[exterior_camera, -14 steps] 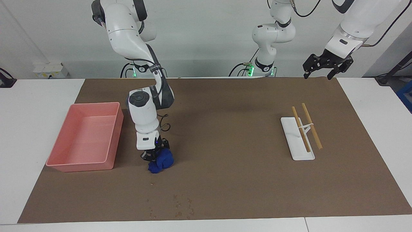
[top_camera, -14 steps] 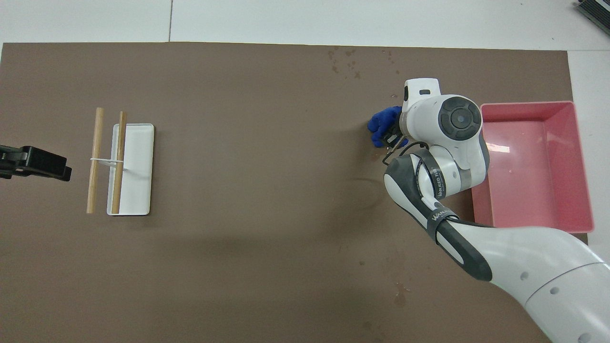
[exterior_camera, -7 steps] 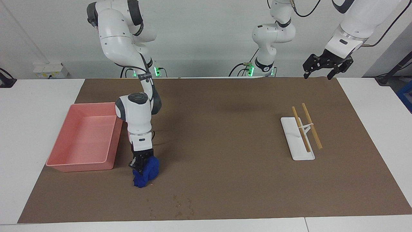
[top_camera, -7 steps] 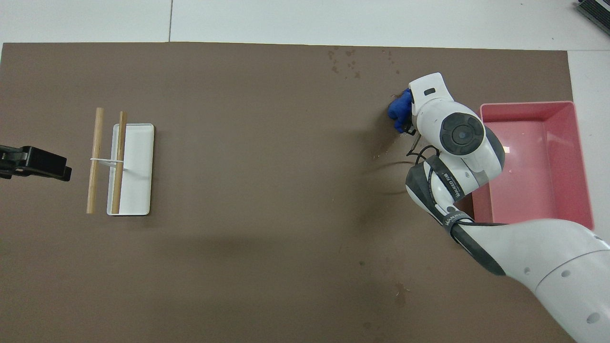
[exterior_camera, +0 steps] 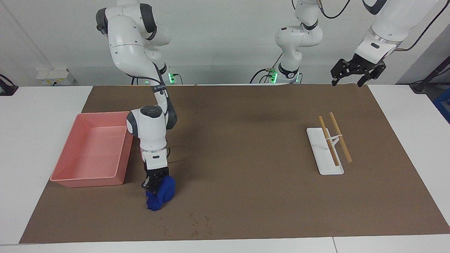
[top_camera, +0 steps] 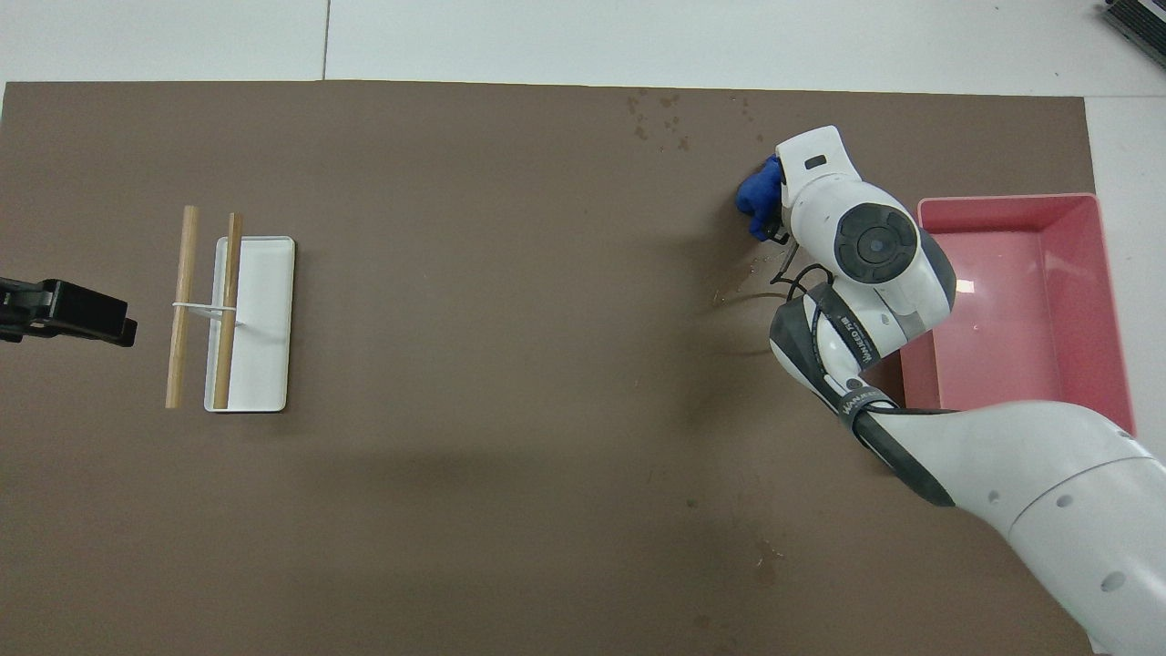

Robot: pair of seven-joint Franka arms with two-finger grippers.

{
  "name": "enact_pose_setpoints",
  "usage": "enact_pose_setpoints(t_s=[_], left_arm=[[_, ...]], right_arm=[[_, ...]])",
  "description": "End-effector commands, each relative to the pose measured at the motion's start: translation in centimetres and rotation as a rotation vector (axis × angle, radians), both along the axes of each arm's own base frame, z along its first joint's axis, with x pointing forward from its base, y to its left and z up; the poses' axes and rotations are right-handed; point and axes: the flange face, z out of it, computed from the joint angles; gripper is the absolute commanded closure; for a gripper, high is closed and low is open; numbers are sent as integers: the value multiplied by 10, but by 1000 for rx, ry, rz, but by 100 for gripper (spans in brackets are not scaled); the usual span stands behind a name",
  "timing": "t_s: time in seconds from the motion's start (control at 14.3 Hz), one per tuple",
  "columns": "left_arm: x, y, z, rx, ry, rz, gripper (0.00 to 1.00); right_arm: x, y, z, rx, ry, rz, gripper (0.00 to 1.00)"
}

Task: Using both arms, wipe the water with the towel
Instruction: 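Rub the blue cloth on the wet table spot with the right gripper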

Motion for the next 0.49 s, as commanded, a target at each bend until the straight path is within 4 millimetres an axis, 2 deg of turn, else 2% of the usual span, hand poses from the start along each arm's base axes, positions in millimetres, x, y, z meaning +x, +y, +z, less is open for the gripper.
enact_pose_setpoints(t_s=[0.0,0.14,0.42], left_arm=[[-7,2,1,14,-2,1,0],[-7,2,1,14,-2,1,0],[-7,2,1,14,-2,1,0]], right_arm=[[7,4,0,27,-16,-10,100],[-5,7,-21,107,27,-134,100],[-26,4,-38,128,93,-197,100]])
